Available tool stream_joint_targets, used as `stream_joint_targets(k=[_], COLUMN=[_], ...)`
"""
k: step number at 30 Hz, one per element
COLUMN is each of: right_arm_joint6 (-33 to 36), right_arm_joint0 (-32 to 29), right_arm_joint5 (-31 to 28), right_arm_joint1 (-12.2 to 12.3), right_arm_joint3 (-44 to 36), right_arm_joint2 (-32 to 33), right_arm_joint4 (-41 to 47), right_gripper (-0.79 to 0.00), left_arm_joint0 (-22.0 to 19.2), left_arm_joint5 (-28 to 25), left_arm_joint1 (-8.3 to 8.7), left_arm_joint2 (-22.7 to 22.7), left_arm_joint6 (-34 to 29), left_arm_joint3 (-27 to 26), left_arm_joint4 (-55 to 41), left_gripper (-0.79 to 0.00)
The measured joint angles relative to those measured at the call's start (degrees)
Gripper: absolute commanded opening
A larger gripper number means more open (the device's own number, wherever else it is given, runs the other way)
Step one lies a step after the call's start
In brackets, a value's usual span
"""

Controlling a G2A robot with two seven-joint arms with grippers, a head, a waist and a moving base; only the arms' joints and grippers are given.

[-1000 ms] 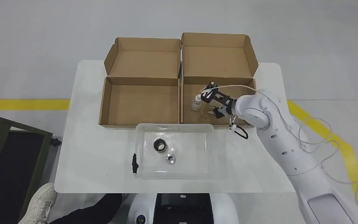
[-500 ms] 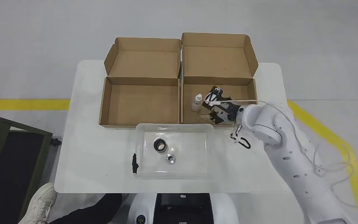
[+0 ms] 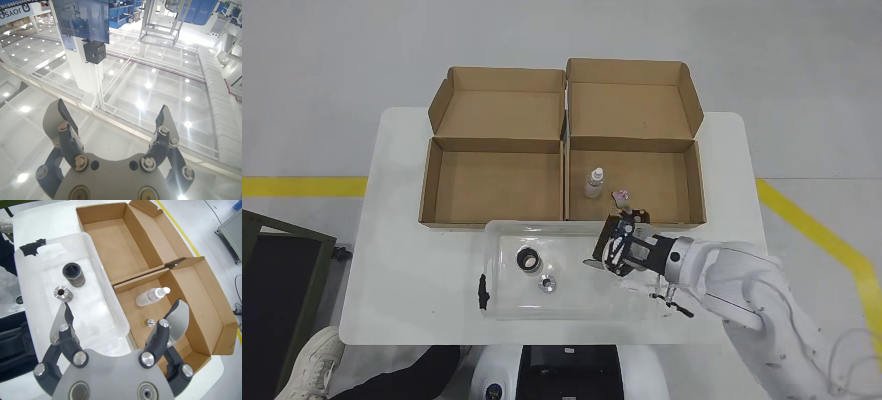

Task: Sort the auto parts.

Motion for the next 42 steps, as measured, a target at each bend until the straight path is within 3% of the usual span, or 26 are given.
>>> stream_joint_targets(k=[8, 16, 34, 42], right_arm_joint6=[-5.17, -8.46, -2.07, 0.43], right_arm_joint0=[-3.14, -0.67, 9.04, 11.00], right_arm_joint5=[-0.14, 0.71, 1.03, 0.65], right_arm_joint1=[-0.07, -0.97, -3.54, -4.18], right_arm_joint3=[-1.51, 3.19, 14.76, 17.75], right_arm_joint2=[-4.82, -10.78, -19.82, -21.73], right_arm_joint4=[-6.39, -8.81, -5.54, -4.72], right_gripper=[0.000, 0.000, 0.000, -0.071], left_arm_joint0=[0.00, 0.00, 0.00, 0.00], left_arm_joint5=[0.00, 0.00, 0.00, 0.00], left_arm_joint1=[0.00, 0.00, 0.00, 0.00], left_arm_joint2=[0.00, 0.00, 0.00, 0.00], left_arm_joint6=[0.00, 0.00, 0.00, 0.00], left_arm_joint3=[0.00, 0.00, 0.00, 0.00], left_arm_joint4=[0.00, 0.00, 0.00, 0.00], left_gripper=[0.000, 0.000, 0.000, 0.000])
